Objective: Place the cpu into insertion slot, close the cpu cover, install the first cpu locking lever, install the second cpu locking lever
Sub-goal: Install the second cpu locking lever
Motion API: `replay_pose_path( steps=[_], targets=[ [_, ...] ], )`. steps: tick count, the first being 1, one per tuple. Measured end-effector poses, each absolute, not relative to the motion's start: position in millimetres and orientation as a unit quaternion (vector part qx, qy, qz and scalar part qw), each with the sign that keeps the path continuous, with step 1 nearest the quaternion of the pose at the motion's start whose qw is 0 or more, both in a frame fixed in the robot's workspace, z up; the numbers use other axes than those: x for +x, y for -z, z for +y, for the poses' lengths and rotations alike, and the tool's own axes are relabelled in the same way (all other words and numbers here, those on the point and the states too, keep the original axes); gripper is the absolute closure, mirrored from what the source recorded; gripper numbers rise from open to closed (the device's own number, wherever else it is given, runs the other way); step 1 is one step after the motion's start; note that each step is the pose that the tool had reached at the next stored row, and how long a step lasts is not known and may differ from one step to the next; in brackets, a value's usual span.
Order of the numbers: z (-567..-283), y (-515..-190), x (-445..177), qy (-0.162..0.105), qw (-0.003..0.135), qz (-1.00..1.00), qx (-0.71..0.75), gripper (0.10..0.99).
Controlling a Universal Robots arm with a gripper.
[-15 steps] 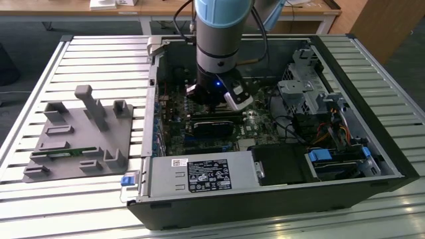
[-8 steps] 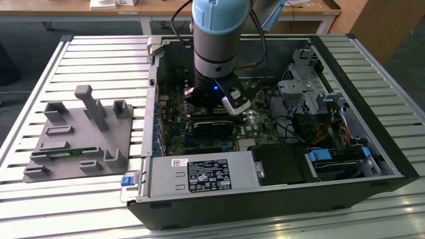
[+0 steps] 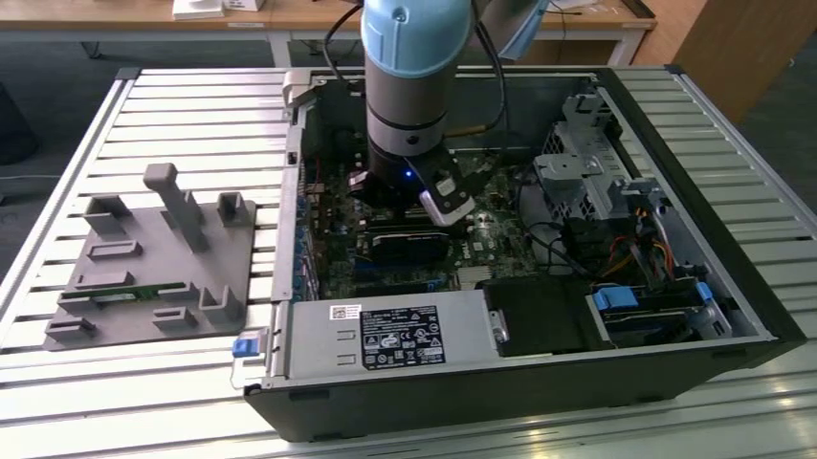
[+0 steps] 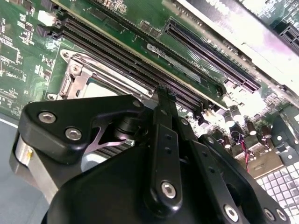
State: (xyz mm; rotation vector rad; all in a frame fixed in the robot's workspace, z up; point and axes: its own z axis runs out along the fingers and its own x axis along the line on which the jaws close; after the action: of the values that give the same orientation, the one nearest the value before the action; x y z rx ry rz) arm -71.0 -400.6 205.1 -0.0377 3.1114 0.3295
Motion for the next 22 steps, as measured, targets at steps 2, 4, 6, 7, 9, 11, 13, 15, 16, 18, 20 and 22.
replay_pose_path(
  steps=[2, 4, 6, 7, 9, 11, 13, 15, 16, 18, 20, 22],
  targets=[
    [-401.7, -204.8, -71.0, -0.107, 0.006, 0.994, -0.012, 0.976],
    [-402.4, -204.4, -71.1, -0.108, 0.006, 0.994, -0.011, 0.976],
    [-402.7, -203.7, -71.0, -0.111, 0.006, 0.994, -0.011, 0.976],
    [-402.7, -203.1, -71.0, -0.113, 0.006, 0.994, -0.011, 0.976],
    [-402.6, -201.6, -71.0, -0.115, 0.007, 0.993, -0.011, 0.976],
    [-402.7, -200.0, -71.0, -0.116, 0.007, 0.993, -0.011, 0.976],
    [-402.7, -199.1, -71.2, -0.117, 0.007, 0.993, -0.011, 0.976],
    [-402.7, -198.5, -71.6, -0.119, 0.007, 0.993, -0.011, 0.976],
    [-402.6, -198.2, -71.8, -0.12, 0.007, 0.993, -0.011, 0.976],
    [-402.7, -197.5, -72.1, -0.123, 0.007, 0.992, -0.011, 0.976],
    [-402.7, -196.8, -72.7, -0.126, 0.007, 0.992, -0.011, 0.976],
    [-402.6, -195.7, -73.2, -0.127, 0.007, 0.992, -0.011, 0.976]
  ],
)
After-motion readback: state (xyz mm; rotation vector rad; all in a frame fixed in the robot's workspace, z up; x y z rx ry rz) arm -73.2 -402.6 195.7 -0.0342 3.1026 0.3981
